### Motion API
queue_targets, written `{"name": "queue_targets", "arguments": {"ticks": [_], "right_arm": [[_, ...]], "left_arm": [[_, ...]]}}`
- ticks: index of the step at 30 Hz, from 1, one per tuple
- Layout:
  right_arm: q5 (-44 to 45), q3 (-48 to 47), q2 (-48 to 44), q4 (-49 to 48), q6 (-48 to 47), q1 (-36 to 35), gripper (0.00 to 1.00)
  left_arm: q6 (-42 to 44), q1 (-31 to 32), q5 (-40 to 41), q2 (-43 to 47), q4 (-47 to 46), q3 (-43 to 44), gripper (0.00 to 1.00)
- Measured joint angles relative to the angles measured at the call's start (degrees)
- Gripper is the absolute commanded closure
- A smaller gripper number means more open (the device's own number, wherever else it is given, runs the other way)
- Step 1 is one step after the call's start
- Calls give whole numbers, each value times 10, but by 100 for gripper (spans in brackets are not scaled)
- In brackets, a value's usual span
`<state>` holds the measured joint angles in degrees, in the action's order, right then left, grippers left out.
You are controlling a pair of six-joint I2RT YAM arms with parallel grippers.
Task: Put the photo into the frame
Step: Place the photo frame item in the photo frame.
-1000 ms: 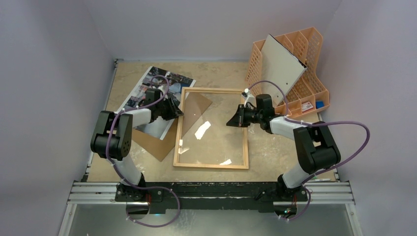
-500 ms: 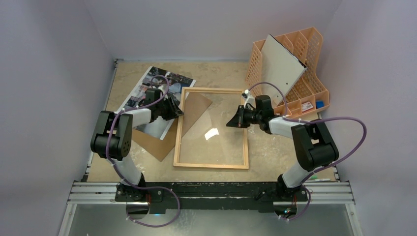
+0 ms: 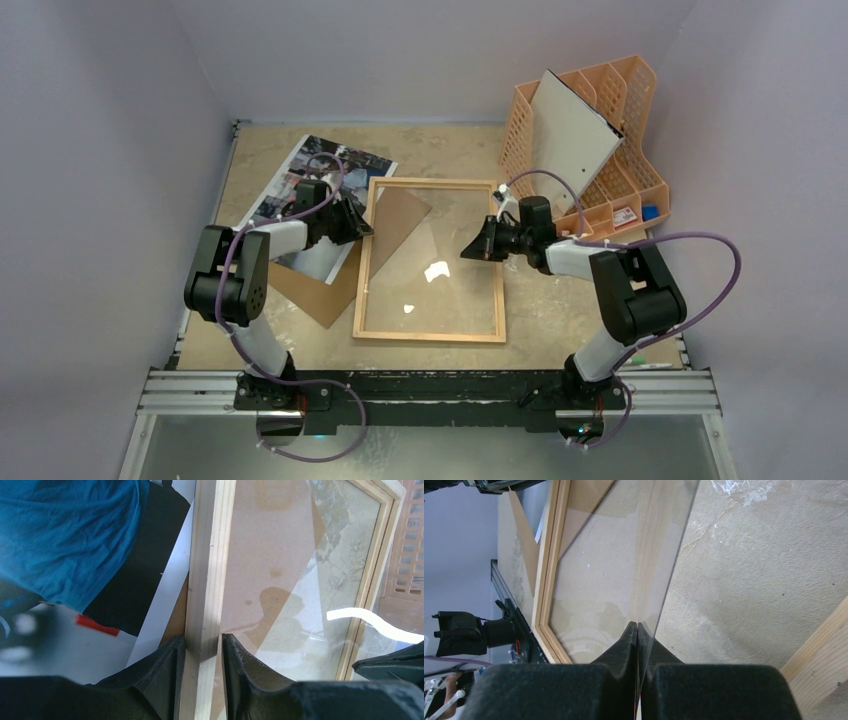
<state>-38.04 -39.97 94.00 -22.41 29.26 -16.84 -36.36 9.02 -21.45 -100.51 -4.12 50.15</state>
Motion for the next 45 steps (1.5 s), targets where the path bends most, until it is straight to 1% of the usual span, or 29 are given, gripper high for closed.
{"name": "queue_targets", "arguments": {"ticks": [3, 8, 10, 13, 16, 19, 23, 25, 26, 29, 38, 42, 45], "right_arm": [[1, 2, 6, -4, 1, 0, 91], [3, 2, 10, -6, 2, 0, 74], [7, 2, 10, -6, 3, 0, 71], [13, 1, 10, -2, 6, 0, 62], [18, -2, 10, 12, 8, 0, 51], [29, -9, 10, 32, 10, 0, 37], [46, -26, 8, 64, 12, 0, 27], [53, -39, 8, 85, 14, 0, 19], [57, -48, 8, 100, 14, 0, 17], [70, -66, 6, 132, 17, 0, 14], [137, -110, -5, 253, 23, 0, 12], [178, -114, -34, 297, 26, 0, 11], [204, -115, -64, 313, 28, 0, 10]], "left_arm": [[0, 0, 0, 0, 0, 0, 66], [0, 0, 0, 0, 0, 0, 66], [0, 0, 1, 0, 1, 0, 66], [0, 0, 2, 0, 1, 0, 66], [0, 0, 3, 0, 3, 1, 66], [0, 0, 3, 0, 9, 3, 65], [0, 0, 3, 0, 22, 9, 62], [0, 0, 2, 0, 32, 14, 61], [0, 1, 2, 0, 41, 18, 60], [0, 1, 2, 0, 61, 29, 59], [2, 1, 7, 8, 106, 50, 54], [6, 1, 9, 18, 118, 51, 51], [12, 1, 10, 24, 125, 52, 49]]}}
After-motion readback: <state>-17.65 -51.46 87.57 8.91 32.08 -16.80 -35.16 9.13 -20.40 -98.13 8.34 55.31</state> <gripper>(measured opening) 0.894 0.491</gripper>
